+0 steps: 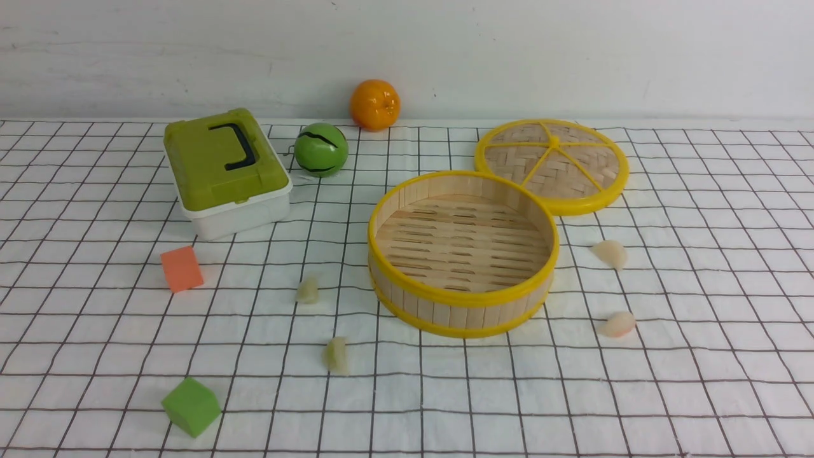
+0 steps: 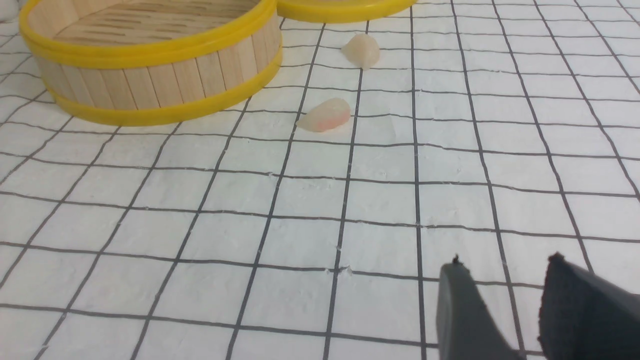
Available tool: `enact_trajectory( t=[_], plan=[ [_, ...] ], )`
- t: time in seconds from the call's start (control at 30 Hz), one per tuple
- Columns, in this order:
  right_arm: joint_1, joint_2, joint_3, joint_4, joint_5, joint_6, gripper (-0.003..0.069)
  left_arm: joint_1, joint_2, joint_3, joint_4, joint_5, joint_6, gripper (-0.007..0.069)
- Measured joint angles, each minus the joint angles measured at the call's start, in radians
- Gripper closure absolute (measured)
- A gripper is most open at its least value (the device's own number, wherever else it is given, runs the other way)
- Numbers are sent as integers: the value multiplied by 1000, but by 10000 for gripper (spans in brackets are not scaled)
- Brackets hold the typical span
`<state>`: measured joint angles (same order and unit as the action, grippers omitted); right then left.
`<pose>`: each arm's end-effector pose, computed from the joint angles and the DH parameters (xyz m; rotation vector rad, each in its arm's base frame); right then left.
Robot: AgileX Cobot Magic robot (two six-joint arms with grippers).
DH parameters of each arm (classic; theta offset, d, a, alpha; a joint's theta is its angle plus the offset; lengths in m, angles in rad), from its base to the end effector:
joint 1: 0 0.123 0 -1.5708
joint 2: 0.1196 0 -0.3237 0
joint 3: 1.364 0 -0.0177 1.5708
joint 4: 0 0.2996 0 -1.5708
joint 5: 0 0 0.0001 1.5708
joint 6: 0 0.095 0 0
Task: Put the dumplings into the steamer on the table with the white tablecloth.
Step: 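Reach for and grasp a dumpling on the table with the left gripper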
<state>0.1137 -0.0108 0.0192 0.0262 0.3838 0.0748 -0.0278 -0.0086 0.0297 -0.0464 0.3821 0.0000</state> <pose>0.0655 0.0084 0.1708 -0.0205 1.8785 0.1555 0.0663 -0.0035 0.1667 -0.0026 1.8869 -0.0648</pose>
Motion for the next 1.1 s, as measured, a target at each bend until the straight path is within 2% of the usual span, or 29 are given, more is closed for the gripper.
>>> enact_trajectory(
  t=[1.1],
  plan=[
    [0,0,0,0,0,0,419,0,0,0,1,-2,0,533]
  ],
)
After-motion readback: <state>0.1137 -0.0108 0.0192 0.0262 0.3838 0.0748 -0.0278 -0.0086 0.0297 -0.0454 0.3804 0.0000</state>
